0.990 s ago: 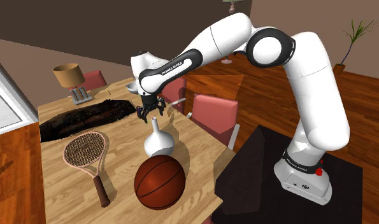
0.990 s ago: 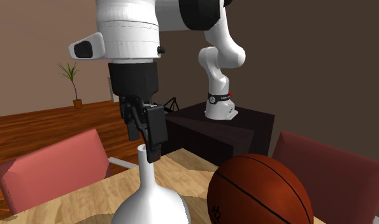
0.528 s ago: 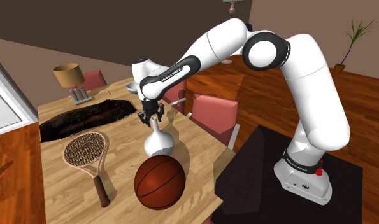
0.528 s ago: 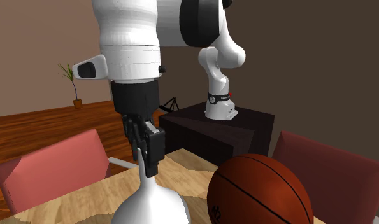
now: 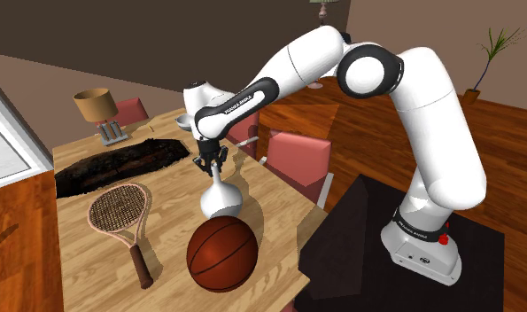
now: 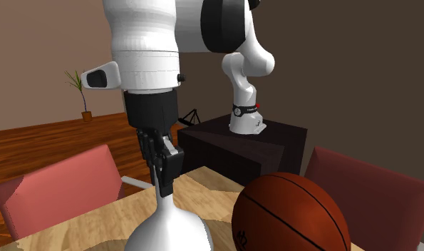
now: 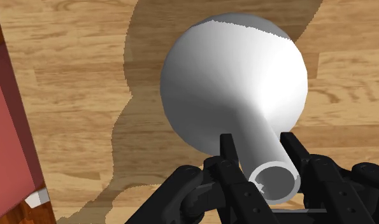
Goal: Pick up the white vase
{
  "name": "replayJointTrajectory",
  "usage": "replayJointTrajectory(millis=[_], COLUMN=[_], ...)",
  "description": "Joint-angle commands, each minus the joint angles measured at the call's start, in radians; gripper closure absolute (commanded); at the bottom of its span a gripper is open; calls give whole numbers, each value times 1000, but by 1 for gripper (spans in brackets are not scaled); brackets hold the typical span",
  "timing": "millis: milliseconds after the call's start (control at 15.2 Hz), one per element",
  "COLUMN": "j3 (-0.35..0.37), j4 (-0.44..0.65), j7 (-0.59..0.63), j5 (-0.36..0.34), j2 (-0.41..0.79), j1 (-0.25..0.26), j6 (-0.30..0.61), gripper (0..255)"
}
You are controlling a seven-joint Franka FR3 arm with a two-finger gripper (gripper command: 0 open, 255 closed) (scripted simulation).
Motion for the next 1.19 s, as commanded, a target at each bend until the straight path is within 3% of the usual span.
replayJointTrajectory(millis=[0,1122], j3=[0,12], j4=[0,83], j7=[0,-12], j5=[0,20], j2=[1,-79], j1=[0,-4], j6=[0,-161], gripper=[255,255])
